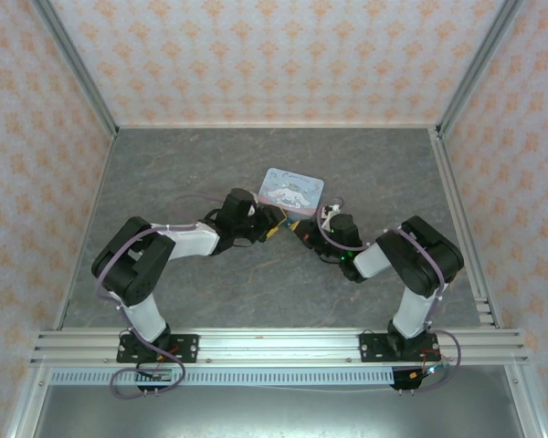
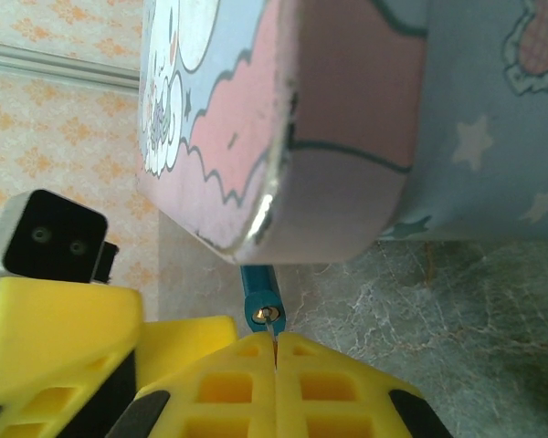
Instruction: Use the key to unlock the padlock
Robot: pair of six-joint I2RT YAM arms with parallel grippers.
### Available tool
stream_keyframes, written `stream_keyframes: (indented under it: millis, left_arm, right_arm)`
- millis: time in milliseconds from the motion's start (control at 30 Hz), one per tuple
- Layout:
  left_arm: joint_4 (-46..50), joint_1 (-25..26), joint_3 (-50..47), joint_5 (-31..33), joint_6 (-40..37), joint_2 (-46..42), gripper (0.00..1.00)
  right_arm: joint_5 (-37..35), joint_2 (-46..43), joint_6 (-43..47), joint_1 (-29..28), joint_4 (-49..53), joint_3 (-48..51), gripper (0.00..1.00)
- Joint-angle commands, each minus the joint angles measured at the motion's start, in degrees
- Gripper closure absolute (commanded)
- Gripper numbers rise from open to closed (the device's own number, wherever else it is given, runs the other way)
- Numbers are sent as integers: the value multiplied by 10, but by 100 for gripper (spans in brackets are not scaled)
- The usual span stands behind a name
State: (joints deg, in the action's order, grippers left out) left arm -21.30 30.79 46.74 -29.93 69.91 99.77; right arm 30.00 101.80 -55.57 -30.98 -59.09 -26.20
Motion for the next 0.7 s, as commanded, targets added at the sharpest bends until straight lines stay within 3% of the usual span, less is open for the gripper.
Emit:
stream_keyframes:
  millis: [0,667]
  left_arm:
    - [-9,8,12,5,11,16,53]
    - [-45,13,39,8,42,57,69]
  right_arm:
    - [6,-21,-16,-3,-9,-15,100]
    - [12,-29,-74,-13,26,-26,100]
